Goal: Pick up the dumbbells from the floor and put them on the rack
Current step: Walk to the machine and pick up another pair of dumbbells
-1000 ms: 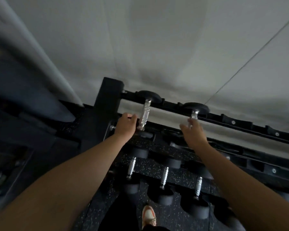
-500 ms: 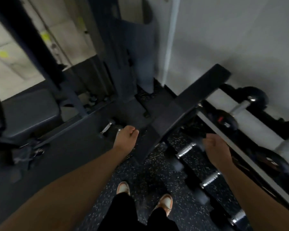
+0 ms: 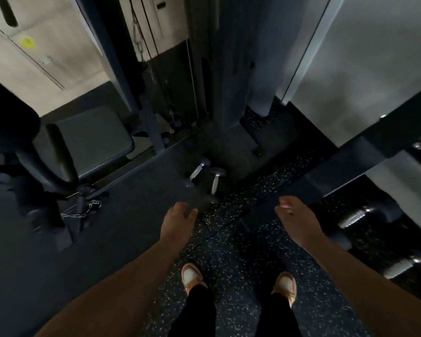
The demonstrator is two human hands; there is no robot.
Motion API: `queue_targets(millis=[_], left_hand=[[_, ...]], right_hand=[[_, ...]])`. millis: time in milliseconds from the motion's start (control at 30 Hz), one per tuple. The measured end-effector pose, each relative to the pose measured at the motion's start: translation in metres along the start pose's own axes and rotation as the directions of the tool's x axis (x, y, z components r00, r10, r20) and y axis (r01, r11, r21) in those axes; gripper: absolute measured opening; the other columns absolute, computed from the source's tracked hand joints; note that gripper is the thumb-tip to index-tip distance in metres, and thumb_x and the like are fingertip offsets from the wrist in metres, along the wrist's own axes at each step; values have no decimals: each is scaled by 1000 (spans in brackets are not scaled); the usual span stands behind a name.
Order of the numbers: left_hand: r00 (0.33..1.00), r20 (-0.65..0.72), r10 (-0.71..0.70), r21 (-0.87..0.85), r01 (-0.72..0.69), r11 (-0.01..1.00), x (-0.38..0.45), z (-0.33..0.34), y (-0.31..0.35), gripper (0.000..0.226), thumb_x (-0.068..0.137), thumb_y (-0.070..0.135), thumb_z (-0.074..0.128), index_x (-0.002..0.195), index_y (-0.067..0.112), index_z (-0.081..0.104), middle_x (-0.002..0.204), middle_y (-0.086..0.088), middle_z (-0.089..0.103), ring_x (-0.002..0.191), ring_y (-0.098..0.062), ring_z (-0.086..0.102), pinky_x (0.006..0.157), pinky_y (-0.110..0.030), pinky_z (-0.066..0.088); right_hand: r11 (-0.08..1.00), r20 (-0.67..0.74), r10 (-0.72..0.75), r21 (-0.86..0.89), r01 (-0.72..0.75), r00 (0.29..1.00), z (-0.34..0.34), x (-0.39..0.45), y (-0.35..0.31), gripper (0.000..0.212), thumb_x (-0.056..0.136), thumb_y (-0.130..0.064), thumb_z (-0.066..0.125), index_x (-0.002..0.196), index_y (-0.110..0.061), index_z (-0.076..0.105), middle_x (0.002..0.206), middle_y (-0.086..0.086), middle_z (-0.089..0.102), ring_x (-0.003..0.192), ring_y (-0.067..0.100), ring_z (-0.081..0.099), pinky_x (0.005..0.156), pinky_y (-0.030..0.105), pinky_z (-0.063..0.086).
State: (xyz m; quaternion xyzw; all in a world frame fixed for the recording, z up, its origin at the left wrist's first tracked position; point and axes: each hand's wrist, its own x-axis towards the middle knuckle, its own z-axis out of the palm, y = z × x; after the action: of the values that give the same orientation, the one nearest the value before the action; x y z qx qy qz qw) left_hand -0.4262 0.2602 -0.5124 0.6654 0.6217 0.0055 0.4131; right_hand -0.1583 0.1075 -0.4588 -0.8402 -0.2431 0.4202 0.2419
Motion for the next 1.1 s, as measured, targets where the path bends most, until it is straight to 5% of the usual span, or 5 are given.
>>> queue_targets(millis=[200, 567, 767, 867, 1100], left_hand=[[998, 69, 1, 75, -6, 997, 106, 3, -21, 45, 90, 50, 55, 122, 18, 58, 120, -5, 65, 108, -24, 61, 86, -35, 47], [993, 88, -80, 197, 61, 979, 280, 71, -48, 55, 94, 43, 55, 136, 8, 52, 136, -16, 59, 127, -31, 51, 105, -43, 40], [978, 196, -73, 249, 22, 968, 387, 128, -86, 52, 96, 38, 55, 138, 8, 49, 135, -19, 58, 125, -32, 51, 104, -41, 41], [961, 266, -69, 293, -12, 956, 456, 171, -112, 50, 95, 39, 55, 136, 10, 50, 131, -19, 59, 121, -33, 55, 98, -38, 44], [968, 251, 25, 286, -99, 953, 597, 267, -164, 70, 89, 48, 62, 142, 8, 41, 139, -22, 50, 127, -36, 48, 100, -40, 39]], right_hand=[[999, 40, 35, 6, -35, 999, 89, 71, -24, 39, 99, -28, 56, 135, -12, 55, 133, 9, 62, 121, 25, 57, 102, 39, 44], [962, 195, 252, 55, -268, 948, 205, 257, 16, 41, 99, -32, 56, 132, -7, 55, 129, 14, 64, 120, 29, 58, 93, 31, 41], [901, 240, 378, 128, -415, 894, 285, 364, 47, 26, 101, -34, 50, 99, -13, 64, 81, 3, 61, 82, 23, 59, 68, 25, 36], [891, 241, 402, 118, -438, 883, 332, 421, 72, 25, 100, -35, 50, 110, -15, 61, 104, 10, 64, 76, 16, 56, 67, 23, 43], [813, 84, 500, 299, -500, 862, 429, 536, 130, 80, 82, -59, 64, 145, -16, 41, 135, 14, 58, 120, 34, 57, 100, 45, 47]])
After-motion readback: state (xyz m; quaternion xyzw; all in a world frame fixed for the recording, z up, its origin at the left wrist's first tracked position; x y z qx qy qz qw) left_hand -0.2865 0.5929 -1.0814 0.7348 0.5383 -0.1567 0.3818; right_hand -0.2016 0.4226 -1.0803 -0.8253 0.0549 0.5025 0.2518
